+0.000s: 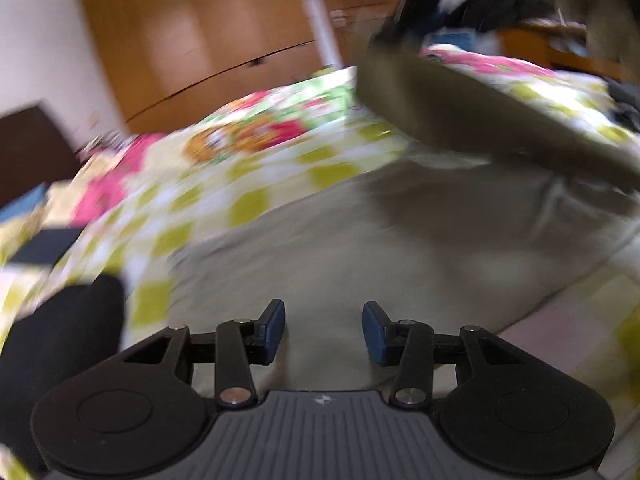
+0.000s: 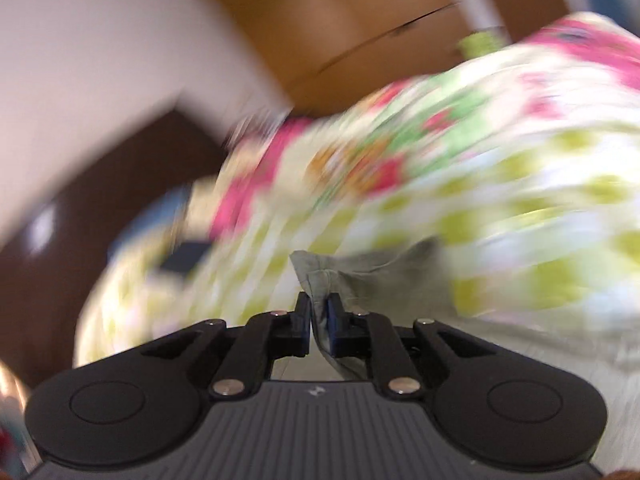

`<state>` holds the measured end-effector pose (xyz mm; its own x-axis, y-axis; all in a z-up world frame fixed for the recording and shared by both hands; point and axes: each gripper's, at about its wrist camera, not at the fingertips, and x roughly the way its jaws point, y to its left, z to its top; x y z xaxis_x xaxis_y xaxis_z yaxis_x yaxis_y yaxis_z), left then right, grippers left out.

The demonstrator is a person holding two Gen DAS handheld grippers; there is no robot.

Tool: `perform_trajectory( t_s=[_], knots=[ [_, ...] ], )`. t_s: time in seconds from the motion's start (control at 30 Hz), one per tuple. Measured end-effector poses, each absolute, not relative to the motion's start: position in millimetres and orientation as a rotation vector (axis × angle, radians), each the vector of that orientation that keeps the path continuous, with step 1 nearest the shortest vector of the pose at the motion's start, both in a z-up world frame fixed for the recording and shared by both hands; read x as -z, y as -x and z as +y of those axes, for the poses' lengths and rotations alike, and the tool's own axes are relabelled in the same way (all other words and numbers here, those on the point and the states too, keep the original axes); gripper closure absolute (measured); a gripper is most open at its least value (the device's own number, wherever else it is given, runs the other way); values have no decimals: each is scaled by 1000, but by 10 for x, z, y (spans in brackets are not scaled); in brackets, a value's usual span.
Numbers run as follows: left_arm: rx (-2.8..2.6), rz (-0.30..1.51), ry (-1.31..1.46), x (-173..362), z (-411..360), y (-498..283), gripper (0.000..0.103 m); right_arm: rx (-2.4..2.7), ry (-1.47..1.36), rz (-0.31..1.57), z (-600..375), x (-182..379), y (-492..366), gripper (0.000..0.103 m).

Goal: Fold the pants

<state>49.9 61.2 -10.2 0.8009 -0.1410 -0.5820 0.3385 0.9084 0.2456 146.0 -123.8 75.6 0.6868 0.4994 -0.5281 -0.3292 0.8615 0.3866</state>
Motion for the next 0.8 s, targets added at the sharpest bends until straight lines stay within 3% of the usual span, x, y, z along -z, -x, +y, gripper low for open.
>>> perform_trajectory(
  t_s=[0.17, 0.37, 0.43, 0.5, 0.53, 0.8],
  knots=[
    [209, 600, -217, 87, 969, -452, 46, -622, 194, 782, -27, -201, -1276, 89],
    [239, 590, -143, 85, 1104, -412, 45, -549, 226, 790, -43, -213, -1073, 89],
    [246, 590, -122, 89, 1136, -418, 45, -535, 234, 789, -124, -295, -1074, 82],
    [245, 588, -100, 90, 1161, -447, 45, -523, 202, 800, -249, -354, -984, 58],
    [245, 586, -88, 85, 1175, -440, 45, -506, 221, 793, -281, -400, -971, 55],
    [183, 547, -35, 30, 1311, -438, 46, -485, 377, 725, 48, -262, -1003, 55]
  ],
)
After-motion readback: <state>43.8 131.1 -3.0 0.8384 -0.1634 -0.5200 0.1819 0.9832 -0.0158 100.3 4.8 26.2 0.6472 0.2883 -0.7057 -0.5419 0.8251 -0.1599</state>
